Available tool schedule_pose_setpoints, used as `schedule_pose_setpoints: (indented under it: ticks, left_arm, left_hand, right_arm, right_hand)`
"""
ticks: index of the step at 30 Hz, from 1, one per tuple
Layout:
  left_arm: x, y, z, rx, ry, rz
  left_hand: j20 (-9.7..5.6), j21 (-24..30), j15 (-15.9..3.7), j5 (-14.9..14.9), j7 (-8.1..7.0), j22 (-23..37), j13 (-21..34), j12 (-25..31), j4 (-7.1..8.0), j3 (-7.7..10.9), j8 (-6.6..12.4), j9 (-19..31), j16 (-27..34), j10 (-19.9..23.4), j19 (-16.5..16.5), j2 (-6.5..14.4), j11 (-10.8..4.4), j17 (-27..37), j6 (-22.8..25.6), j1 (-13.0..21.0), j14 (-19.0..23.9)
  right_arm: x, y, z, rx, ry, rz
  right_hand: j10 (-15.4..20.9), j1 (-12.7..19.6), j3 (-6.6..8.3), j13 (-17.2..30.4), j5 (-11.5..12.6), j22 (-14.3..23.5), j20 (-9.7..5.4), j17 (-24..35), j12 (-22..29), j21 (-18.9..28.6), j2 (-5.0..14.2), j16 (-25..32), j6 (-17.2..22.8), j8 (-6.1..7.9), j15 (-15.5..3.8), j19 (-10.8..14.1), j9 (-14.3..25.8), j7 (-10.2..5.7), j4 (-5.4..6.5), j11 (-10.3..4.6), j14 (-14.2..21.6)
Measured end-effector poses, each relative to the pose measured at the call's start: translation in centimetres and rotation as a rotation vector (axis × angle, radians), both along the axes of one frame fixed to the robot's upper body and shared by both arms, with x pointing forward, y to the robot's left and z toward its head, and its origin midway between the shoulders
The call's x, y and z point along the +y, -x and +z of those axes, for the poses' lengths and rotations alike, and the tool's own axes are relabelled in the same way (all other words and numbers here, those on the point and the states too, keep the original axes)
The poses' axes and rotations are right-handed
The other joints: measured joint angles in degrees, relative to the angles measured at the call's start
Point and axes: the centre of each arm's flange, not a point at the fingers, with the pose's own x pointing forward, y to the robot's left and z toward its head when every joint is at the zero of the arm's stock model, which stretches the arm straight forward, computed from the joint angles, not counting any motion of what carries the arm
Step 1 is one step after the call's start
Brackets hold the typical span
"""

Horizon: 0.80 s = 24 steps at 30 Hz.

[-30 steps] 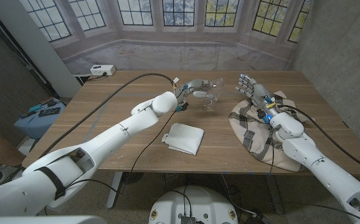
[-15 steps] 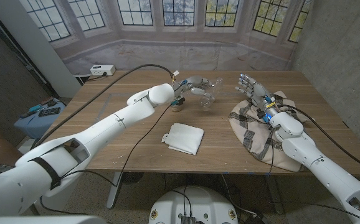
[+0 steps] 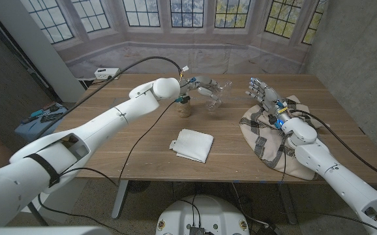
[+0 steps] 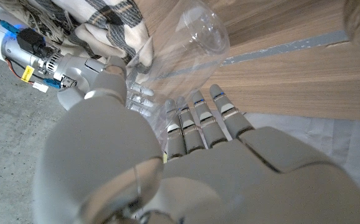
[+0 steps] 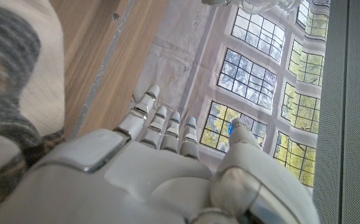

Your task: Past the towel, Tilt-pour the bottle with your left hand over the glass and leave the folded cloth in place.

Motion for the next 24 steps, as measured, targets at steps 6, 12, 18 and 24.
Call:
schedule_pose_setpoints:
  ticks: [6, 12, 18, 24]
  left_arm:
    - [0.0, 0.1, 1.1, -0.008, -0.062, 0.017]
    - [-0.1, 0.2, 2.2, -0.012, -0.131, 0.038]
    - [-0.2, 0.3, 3.3, -0.022, -0.183, 0.054]
    - [-0.3, 0.4, 4.2, -0.025, -0.254, 0.074]
  left_hand:
    - [-0.05, 0.0, 0.0, 0.0, 0.04, 0.0, 0.0, 0.0, -0.08, -0.08, -0.16, 0.3, 0.0, 0.0, -0.3, 0.0, 0.0, 0.0, -0.2, 0.0, 0.0]
    - [0.11, 0.0, 0.0, 0.0, 0.22, 0.0, 0.2, 0.0, -0.15, -0.16, -0.21, 0.3, 0.0, 0.0, -0.5, 0.0, 0.0, 0.1, 0.0, 0.0, 0.0]
    - [0.11, 0.0, 0.0, 0.0, 0.32, 0.0, 0.3, 0.0, -0.15, -0.15, -0.36, 0.3, 0.0, 0.0, -0.5, 0.2, 0.0, 0.3, -0.1, -0.2, 0.0]
    - [0.11, 0.0, 0.0, 0.0, 0.4, 0.0, 0.3, 0.0, -0.07, -0.4, -0.55, 0.3, 0.0, 0.0, -0.5, 0.5, 0.0, 0.3, -0.2, -0.5, 0.0]
  right_arm:
    - [0.0, -0.1, -0.1, 0.002, -0.001, 0.001]
    - [0.0, -0.2, -0.1, -0.001, -0.003, 0.005]
    - [0.0, -0.2, -0.2, -0.002, -0.007, 0.007]
    - [0.0, -0.3, -0.3, -0.004, -0.012, 0.01]
  right_hand:
    - [0.0, 0.0, 0.0, 0.0, 0.0, 0.0, 0.01, 0.0, 0.0, 0.0, 0.0, 0.0, 0.0, 0.0, 0.0, 0.0, 0.0, 0.0, 0.0, 0.0, 0.0]
    - [0.0, 0.0, 0.0, 0.0, 0.0, 0.0, 0.21, 0.0, 0.0, 0.0, 0.0, 0.0, 0.0, 0.0, 0.0, 0.2, 0.0, 0.0, 0.0, 0.0, 0.0]
    - [0.0, 0.0, 0.0, 0.0, 0.2, 0.0, 0.41, 0.0, 0.0, 0.0, 0.0, 0.0, 0.0, 0.0, 0.0, 0.4, 0.0, 0.0, 0.0, 0.0, 0.0]
    - [0.0, 0.0, 0.0, 0.0, 0.2, 0.0, 0.41, 0.0, 0.0, -0.5, 0.0, 0.0, 0.0, 0.0, 0.0, 0.4, 0.0, 0.0, 0.0, 0.0, 0.0]
